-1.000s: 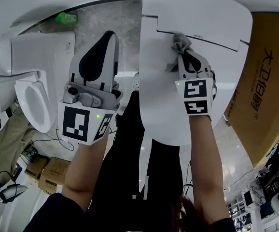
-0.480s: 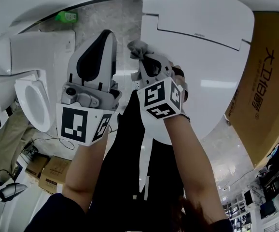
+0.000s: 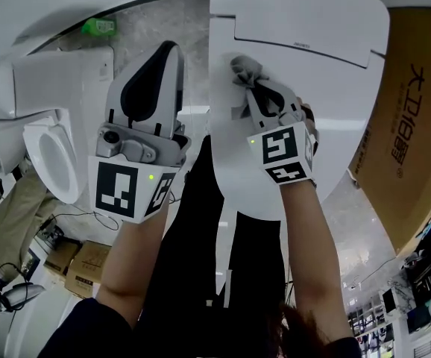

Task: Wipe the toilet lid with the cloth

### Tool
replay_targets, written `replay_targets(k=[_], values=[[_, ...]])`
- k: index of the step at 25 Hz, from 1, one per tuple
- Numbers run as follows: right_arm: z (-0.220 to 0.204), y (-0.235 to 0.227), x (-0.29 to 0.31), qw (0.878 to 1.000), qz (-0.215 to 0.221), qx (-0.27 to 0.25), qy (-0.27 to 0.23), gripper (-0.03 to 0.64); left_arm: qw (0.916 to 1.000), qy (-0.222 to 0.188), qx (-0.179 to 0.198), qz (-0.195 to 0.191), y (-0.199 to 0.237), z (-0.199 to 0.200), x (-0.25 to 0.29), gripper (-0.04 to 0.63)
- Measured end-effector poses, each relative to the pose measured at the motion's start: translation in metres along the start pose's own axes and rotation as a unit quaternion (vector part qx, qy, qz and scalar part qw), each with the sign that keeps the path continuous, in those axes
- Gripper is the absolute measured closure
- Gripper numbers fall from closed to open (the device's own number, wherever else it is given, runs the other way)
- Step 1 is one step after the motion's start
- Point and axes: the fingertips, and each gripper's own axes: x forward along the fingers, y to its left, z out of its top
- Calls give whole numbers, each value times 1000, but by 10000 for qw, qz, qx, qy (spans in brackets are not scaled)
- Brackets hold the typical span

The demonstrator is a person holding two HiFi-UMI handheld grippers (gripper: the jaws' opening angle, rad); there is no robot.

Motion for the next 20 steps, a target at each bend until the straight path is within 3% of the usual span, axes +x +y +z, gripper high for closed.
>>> replay_targets(k=[7,13,20], values=[[-61,-102,-63,9934,-1016,459,251,583,10000,35,-9,-88,-12,-3,2,575],[-128,-190,-126,9778,-1883,647,660,583,9999,81,17,-116,-18,-6,1,575],[-148,-211,-149,9648,-2302,1107,626,583,9998,111,42,-135,-20,-9,0,575]])
